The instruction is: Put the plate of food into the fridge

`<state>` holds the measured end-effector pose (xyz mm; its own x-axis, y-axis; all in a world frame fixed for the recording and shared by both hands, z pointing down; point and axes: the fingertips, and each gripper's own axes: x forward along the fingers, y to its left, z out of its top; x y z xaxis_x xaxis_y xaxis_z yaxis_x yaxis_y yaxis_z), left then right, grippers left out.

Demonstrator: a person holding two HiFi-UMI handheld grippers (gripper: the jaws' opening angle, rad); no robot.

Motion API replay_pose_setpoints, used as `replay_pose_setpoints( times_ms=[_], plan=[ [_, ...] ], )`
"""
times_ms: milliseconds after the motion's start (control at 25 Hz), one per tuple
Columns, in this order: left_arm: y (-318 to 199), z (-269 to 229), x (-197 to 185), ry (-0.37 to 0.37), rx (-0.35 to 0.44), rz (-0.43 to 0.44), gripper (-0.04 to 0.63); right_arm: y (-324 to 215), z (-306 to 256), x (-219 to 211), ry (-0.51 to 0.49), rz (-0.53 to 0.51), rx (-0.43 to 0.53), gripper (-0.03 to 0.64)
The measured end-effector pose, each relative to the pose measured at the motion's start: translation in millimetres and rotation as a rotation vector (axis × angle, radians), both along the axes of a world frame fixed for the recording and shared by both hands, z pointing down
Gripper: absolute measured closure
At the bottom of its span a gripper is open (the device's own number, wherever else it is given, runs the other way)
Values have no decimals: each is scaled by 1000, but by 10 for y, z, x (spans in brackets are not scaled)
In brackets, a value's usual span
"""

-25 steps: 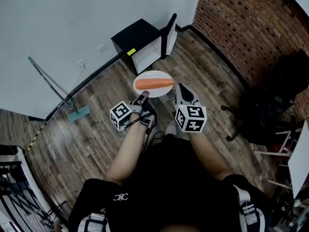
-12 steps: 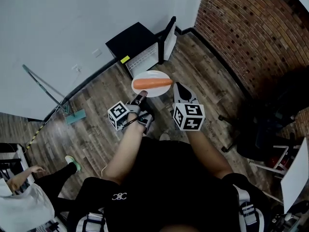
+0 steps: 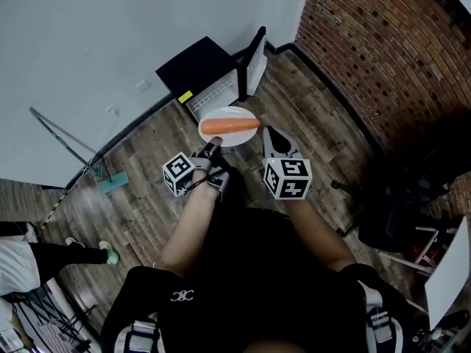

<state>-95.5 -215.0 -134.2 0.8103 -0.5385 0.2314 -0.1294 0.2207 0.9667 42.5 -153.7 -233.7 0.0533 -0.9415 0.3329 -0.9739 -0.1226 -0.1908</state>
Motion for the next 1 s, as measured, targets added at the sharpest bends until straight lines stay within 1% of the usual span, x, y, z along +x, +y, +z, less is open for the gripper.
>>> replay_pose_setpoints(
  times_ms=[160,320,560,680,840,1000],
  plan=[
    [-256,75,235,1,0,23,574,-234,42,224,9,15,1,603],
    [-616,153,502,8,-8,40,574,-561,104,493,17,32,-9,603],
    [-1274,314,992,14,-8,77,574,-1195,165,924,40,44,-36,603],
    [-1590,403,1255,21,-18,101,574,-1507,169,1202,36,66,-39,603],
    [-2050,508,1472,9,-45,112,574,-1961,232,1482,26,86,-75,603],
    [-2473,583,1668,7,-58,111,574,-2406,316,1687,21,84,-106,603]
  ],
)
